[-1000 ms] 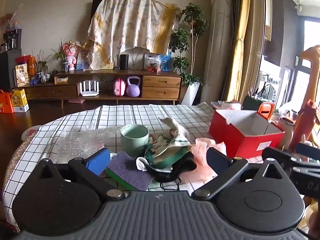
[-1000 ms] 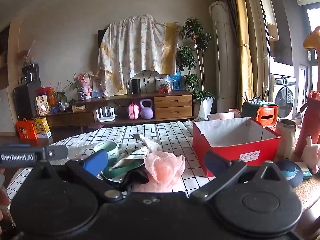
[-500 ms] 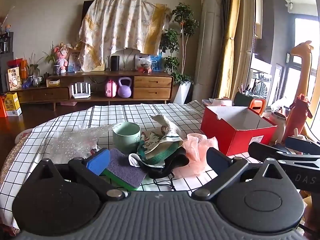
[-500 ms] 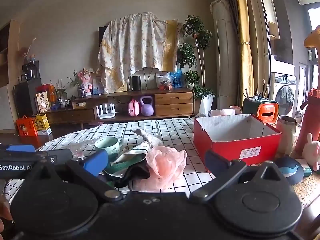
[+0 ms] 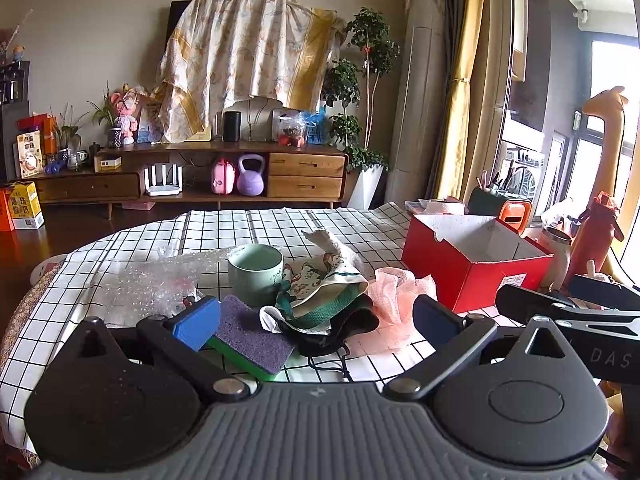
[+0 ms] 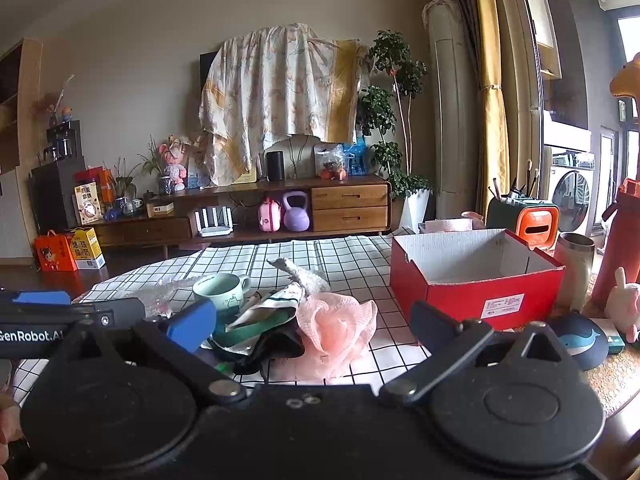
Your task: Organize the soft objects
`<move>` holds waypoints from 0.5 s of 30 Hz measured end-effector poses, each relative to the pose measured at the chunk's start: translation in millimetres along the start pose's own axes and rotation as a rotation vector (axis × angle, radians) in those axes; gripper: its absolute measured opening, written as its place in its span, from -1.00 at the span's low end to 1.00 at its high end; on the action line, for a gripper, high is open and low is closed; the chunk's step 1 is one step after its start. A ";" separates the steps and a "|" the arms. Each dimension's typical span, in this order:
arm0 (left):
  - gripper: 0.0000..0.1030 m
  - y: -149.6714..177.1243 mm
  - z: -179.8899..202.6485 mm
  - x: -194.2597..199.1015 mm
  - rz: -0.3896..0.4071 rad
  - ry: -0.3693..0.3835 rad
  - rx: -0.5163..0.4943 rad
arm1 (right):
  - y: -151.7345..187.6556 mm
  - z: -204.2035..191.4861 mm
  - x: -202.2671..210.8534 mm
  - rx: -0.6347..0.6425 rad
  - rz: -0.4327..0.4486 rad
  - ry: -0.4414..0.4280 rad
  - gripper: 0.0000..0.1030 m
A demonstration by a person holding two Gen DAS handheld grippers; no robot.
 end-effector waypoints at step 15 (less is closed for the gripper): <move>1.00 -0.8 -1.4 1.4 -0.001 0.005 0.005 | 1.1 -3.4 0.7 -0.006 -0.004 -0.005 0.99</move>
Point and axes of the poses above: each gripper's, at about its wrist camera, not at the fingertips, and x roughly against the way its jaws point, z to its right, y to its underside, the point moved 3 cm from there along -x, roughly the way its jaws point, and after that the axes turned 13 degrees about z, right-handed, at the moved point
